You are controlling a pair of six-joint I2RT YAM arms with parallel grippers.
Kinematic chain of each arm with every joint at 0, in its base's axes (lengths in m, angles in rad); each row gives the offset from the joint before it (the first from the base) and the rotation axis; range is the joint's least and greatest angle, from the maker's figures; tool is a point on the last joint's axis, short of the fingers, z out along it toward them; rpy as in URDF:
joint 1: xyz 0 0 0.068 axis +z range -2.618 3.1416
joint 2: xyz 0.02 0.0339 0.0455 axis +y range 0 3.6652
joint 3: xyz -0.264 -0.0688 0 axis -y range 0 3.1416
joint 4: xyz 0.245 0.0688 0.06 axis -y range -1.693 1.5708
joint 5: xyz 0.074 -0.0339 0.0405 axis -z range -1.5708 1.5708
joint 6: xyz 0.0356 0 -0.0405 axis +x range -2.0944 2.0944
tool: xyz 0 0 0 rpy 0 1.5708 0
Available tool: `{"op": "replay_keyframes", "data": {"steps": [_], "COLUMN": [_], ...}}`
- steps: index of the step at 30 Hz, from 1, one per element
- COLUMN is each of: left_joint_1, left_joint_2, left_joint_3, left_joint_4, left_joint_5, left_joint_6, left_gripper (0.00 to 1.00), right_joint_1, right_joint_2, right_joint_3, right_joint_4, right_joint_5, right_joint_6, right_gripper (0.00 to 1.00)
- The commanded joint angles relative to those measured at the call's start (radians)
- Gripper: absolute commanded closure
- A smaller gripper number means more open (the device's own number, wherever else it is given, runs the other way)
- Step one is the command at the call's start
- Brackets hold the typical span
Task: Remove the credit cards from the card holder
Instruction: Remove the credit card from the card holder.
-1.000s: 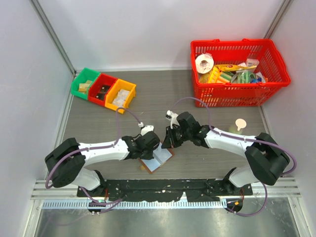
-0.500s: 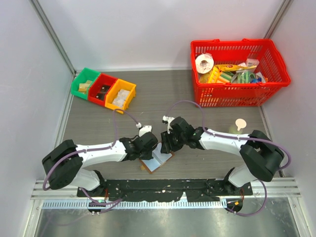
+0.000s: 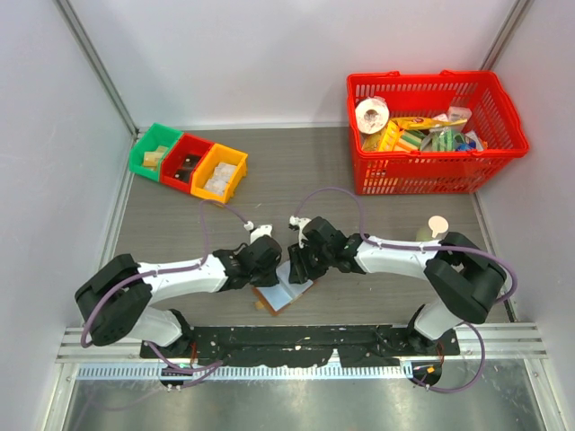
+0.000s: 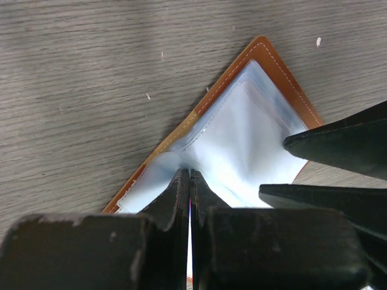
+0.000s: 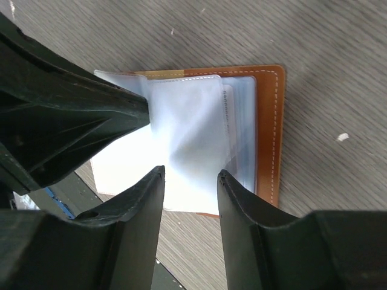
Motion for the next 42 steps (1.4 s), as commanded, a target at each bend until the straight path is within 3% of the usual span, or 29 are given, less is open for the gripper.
{"op": "replay_keyframes", "data": {"steps": [1,6,9,13,16,20,25,36,39,42], "left_joint_1": [0.01,0.015,0.017,0.011,0.004,0.003,0.003,0.004,0.009,0.02], "left_joint_2": [0.041,0.007,-0.053,-0.166,-0.231,-0.239,-0.173,-0.075,-0.073,-0.068], "left_joint_3": [-0.033,-0.031,-0.011,0.013,0.026,0.003,-0.033,-0.06,-0.066,-0.062], "left_joint_4": [-0.004,-0.007,-0.067,-0.18,-0.26,-0.299,-0.244,-0.135,-0.093,-0.059], "left_joint_5": [0.001,-0.024,-0.059,-0.1,-0.104,-0.062,0.018,0.071,0.055,0.032], "left_joint_6": [0.005,-0.002,-0.009,-0.029,-0.052,-0.083,-0.098,-0.103,-0.11,-0.112], "left_gripper": [0.98,0.98,0.83,0.56,0.44,0.39,0.4,0.69,0.78,0.84], "right_joint_1": [0.019,0.02,0.02,0.022,0.025,0.037,0.06,0.079,0.08,0.082], "right_joint_2": [0.023,0.01,-0.015,-0.058,-0.073,-0.064,-0.026,0.019,0.029,0.023], "right_joint_3": [0.021,0.021,0.027,0.022,0.028,0.039,0.045,0.042,0.036,0.031], "right_joint_4": [0.058,0.075,0.04,0.021,0.003,-0.013,-0.022,-0.027,-0.019,0.013], "right_joint_5": [-0.042,-0.038,0.071,0.128,0.143,0.168,0.199,0.18,0.144,0.113], "right_joint_6": [0.012,0.023,0.02,0.018,0.008,-0.008,-0.011,-0.008,-0.002,0.009], "right_gripper": [0.55,0.56,0.56,0.56,0.55,0.53,0.52,0.51,0.53,0.63]}}
